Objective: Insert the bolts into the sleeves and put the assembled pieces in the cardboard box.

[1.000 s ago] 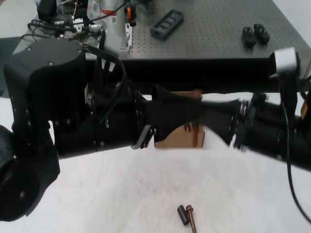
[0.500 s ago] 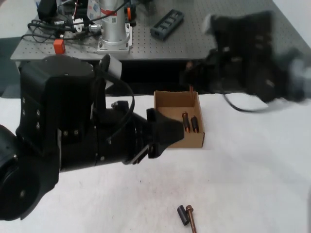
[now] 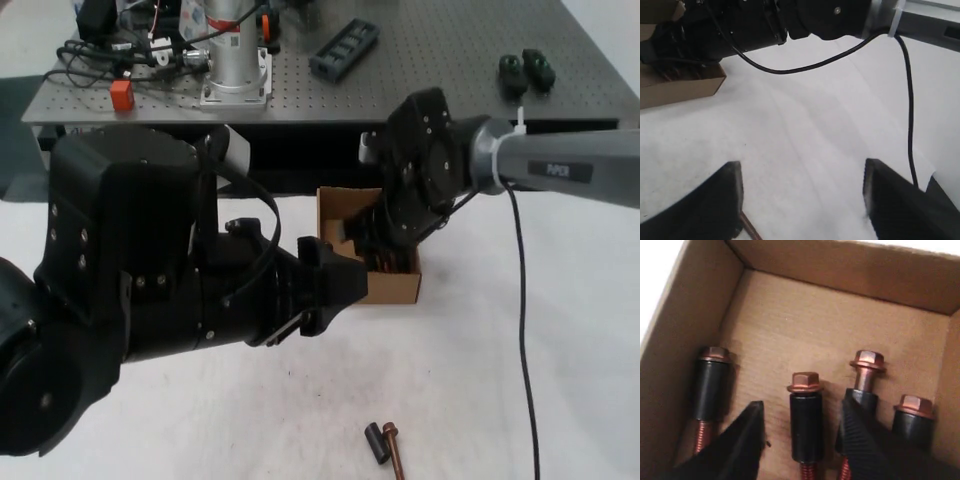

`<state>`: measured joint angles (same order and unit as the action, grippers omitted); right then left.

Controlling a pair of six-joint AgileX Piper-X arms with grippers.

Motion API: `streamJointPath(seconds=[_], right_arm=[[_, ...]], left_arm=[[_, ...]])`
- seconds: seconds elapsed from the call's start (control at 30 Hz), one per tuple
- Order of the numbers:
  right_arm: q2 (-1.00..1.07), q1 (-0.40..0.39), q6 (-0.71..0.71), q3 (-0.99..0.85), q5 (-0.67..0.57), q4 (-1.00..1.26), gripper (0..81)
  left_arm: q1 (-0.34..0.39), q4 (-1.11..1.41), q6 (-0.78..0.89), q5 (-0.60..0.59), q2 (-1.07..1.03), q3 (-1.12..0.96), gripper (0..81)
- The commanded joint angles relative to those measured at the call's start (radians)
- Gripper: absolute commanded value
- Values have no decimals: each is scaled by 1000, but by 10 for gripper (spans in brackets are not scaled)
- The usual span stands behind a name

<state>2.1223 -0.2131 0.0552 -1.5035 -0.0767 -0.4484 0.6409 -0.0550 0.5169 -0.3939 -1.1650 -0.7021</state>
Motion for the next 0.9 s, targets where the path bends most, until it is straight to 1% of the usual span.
streamJointPath(seconds=[0.0, 0.07, 0.17, 0.3, 0.43, 0.57, 0.67, 0.73, 0.87], right_arm=[[-63, 1, -11, -25, -8, 23, 416], [-131, 4, -11, -25, -34, 18, 384], [-255, 3, -11, 10, -57, -66, 354], [-435, -15, -15, 179, -57, -186, 349], [-545, -81, -11, 378, -27, -306, 349], [-557, -163, 18, 528, 58, -323, 349], [-544, -210, 68, 595, 68, -259, 349], [-535, -231, 97, 622, 68, -219, 349], [-517, -244, 144, 656, 68, -181, 349]], left_arm=[[1, 4, -11, 10, 2, -2, 494], [1, 4, -11, 10, 2, -2, 494], [1, 4, -11, 27, 2, -2, 494], [1, 4, -11, 53, 2, -2, 494], [1, 4, -13, 54, 2, -2, 494], [1, -5, -31, 54, 2, -2, 494], [1, -27, -51, 54, 2, -2, 494], [1, -50, -57, 54, 2, -2, 494], [1, -100, -57, 54, 2, -2, 494]])
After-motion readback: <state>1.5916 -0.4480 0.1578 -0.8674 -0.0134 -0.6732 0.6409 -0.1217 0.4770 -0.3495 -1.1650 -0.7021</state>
